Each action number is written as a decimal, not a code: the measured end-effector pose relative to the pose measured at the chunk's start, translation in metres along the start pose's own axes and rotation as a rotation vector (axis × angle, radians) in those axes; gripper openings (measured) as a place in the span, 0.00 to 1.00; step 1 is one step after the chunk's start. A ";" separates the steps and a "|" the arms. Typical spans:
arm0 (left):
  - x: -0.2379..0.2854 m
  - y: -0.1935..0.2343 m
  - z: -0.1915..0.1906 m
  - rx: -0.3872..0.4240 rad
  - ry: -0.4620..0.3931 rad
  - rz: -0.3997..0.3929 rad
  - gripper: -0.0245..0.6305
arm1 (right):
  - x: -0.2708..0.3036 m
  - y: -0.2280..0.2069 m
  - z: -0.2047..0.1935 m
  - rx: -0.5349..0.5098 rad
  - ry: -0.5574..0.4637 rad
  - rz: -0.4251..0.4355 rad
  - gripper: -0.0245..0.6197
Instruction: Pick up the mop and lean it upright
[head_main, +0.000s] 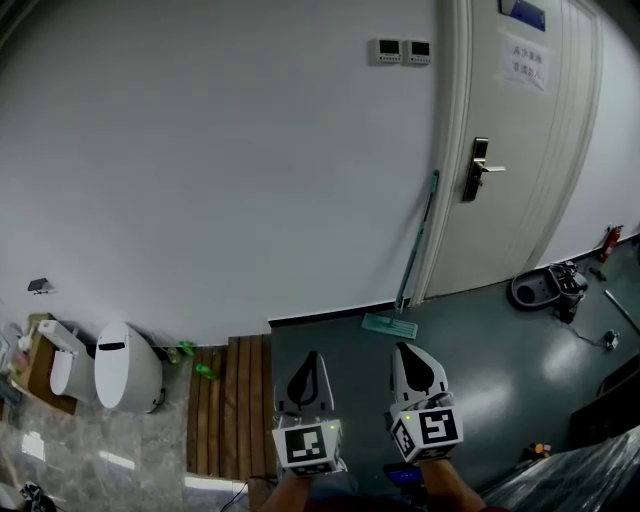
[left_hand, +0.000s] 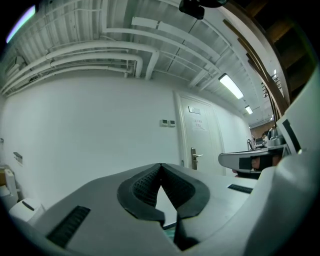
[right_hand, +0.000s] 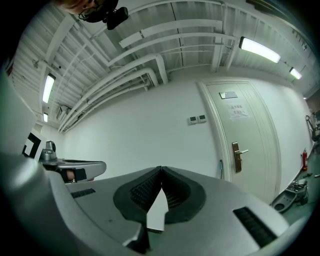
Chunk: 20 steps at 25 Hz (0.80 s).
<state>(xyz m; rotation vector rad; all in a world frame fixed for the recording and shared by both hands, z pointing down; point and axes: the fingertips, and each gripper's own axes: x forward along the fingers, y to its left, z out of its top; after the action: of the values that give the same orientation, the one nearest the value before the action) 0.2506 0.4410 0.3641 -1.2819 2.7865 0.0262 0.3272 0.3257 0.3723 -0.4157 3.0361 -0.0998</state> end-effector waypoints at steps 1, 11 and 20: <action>0.011 0.007 -0.001 -0.001 0.001 -0.005 0.06 | 0.013 0.001 0.000 0.000 0.000 -0.002 0.06; 0.091 0.081 0.001 0.006 -0.022 -0.030 0.06 | 0.120 0.025 0.003 -0.009 -0.025 -0.016 0.06; 0.145 0.114 -0.012 -0.003 -0.012 -0.022 0.06 | 0.185 0.021 -0.005 -0.021 -0.025 -0.015 0.06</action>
<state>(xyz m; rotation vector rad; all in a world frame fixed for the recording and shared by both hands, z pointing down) 0.0692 0.4052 0.3636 -1.3088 2.7629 0.0372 0.1438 0.2965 0.3638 -0.4379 3.0122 -0.0639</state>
